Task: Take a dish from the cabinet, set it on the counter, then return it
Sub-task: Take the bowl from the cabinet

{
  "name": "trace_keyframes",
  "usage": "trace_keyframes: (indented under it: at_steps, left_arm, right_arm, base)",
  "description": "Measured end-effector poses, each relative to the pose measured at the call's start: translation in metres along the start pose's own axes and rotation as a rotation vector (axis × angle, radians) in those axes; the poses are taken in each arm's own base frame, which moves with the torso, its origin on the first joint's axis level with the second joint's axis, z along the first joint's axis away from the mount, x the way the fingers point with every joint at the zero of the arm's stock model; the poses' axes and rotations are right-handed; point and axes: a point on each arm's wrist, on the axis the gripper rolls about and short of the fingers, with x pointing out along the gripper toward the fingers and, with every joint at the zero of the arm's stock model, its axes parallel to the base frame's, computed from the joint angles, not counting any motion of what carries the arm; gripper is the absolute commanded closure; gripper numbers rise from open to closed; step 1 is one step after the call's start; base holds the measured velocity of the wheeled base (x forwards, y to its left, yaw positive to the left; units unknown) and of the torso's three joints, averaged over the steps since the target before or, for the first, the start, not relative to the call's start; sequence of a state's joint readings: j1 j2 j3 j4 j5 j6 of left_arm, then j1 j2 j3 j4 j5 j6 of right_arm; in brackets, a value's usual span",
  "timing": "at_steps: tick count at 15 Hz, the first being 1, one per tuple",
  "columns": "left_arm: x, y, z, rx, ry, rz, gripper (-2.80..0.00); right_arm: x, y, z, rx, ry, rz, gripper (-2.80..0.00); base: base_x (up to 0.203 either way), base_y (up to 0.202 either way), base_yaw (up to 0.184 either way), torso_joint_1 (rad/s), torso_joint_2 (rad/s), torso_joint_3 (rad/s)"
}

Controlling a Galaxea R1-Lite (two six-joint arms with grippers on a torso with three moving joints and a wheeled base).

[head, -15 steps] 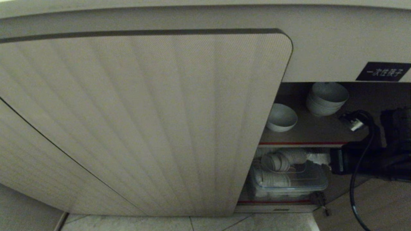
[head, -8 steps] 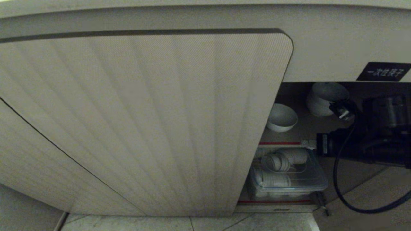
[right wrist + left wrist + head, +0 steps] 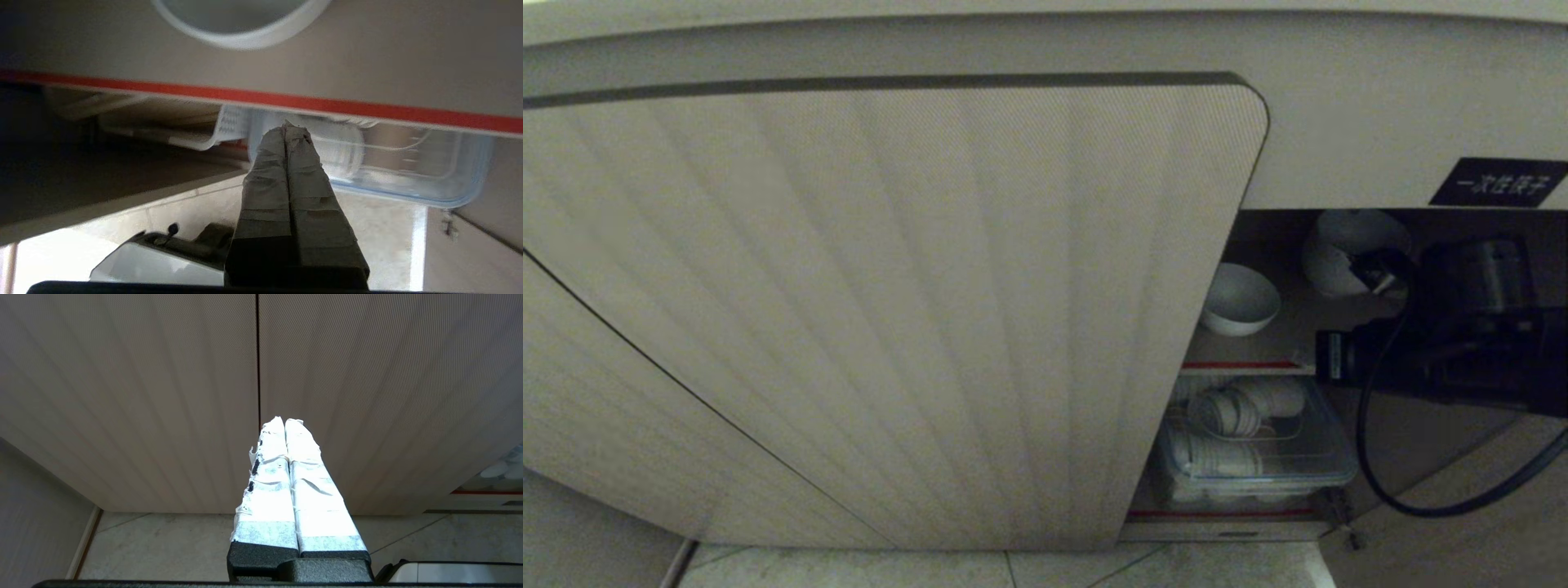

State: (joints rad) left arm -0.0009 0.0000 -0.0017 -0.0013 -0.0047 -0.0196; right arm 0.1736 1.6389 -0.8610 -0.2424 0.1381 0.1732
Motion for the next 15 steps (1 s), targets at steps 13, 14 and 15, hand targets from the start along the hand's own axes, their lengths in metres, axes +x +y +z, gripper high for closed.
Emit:
trace_keyframes:
  at_steps: [13, 14, 15]
  left_arm:
    - [0.0, 0.0, 0.0, 0.0, 0.0, -0.001, 0.0]
    - [0.0, 0.0, 0.0, 0.0, 0.0, -0.001, 0.0]
    - [0.0, 0.0, 0.0, 0.0, 0.0, -0.001, 0.0]
  right_arm:
    - [-0.0011, 0.0014, 0.0068, -0.066, -0.033, -0.106, 0.0]
    - [-0.0015, 0.0013, 0.0072, -0.068, -0.035, -0.107, 0.0]
    - [-0.0018, 0.0013, 0.0075, -0.068, -0.036, -0.11, 0.0]
  base:
    - [0.0, 0.0, 0.0, 0.0, 0.0, 0.0]
    - [0.0, 0.0, 0.0, 0.0, 0.0, 0.0]
    - [0.0, 0.0, 0.0, 0.0, 0.0, 0.0]
